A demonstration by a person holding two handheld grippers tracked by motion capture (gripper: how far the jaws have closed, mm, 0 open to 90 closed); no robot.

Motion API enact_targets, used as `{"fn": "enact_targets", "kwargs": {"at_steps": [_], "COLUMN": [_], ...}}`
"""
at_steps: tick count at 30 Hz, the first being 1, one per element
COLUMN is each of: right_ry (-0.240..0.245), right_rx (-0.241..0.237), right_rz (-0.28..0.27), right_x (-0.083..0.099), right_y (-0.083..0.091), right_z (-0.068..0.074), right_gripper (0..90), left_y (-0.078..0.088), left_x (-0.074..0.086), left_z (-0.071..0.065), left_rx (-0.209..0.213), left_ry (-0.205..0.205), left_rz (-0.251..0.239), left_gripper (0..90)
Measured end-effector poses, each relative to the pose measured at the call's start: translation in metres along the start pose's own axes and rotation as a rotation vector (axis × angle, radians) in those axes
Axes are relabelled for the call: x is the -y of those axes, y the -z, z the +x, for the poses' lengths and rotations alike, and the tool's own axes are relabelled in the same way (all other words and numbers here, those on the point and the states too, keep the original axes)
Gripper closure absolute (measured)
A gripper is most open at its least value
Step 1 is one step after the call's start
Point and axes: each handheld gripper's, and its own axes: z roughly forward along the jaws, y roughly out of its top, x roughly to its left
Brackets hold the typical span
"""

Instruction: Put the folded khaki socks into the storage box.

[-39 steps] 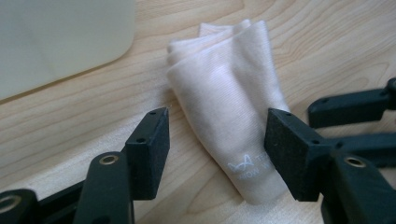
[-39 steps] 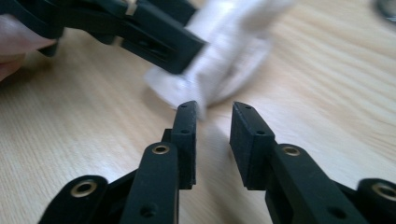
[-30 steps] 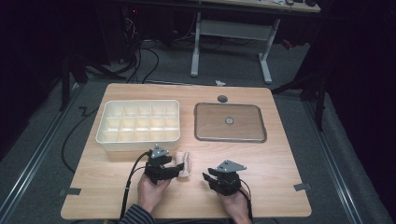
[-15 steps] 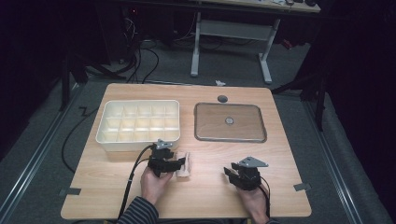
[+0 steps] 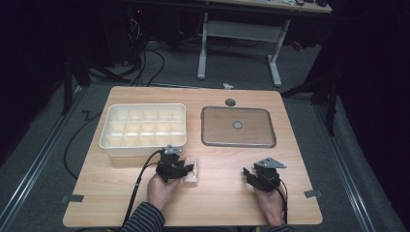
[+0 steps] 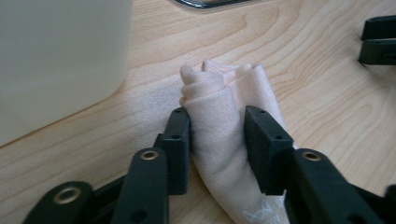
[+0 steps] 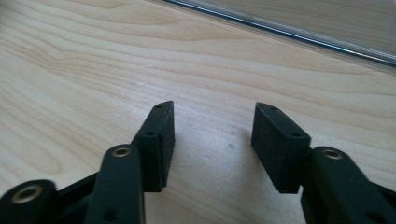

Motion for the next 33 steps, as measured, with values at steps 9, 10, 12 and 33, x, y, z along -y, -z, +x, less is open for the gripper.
{"fn": "enact_targets", "kwargs": {"at_steps": [9, 10, 12, 33], "right_ry": [-0.015, -0.016, -0.015, -0.011], "right_rx": [0.013, 0.013, 0.013, 0.013], "right_rz": [0.003, 0.003, 0.003, 0.004], "right_x": [-0.004, -0.004, -0.004, -0.004], "right_y": [-0.005, -0.005, -0.005, -0.005], "right_z": [-0.003, -0.003, -0.003, -0.003], "right_gripper": [45.5, 45.5, 45.5, 43.8], "left_y": [0.002, 0.002, 0.002, 0.028], "left_x": [0.0, 0.0, -0.001, -0.007], "left_z": [0.0, -0.001, -0.002, 0.006], "left_rx": [0.019, 0.019, 0.021, 0.047], "left_ry": [-0.002, -0.006, -0.019, -0.015], "left_rz": [0.0, 0.0, 0.0, -0.002], "left_gripper": [73.0, 73.3, 73.6, 74.2]}}
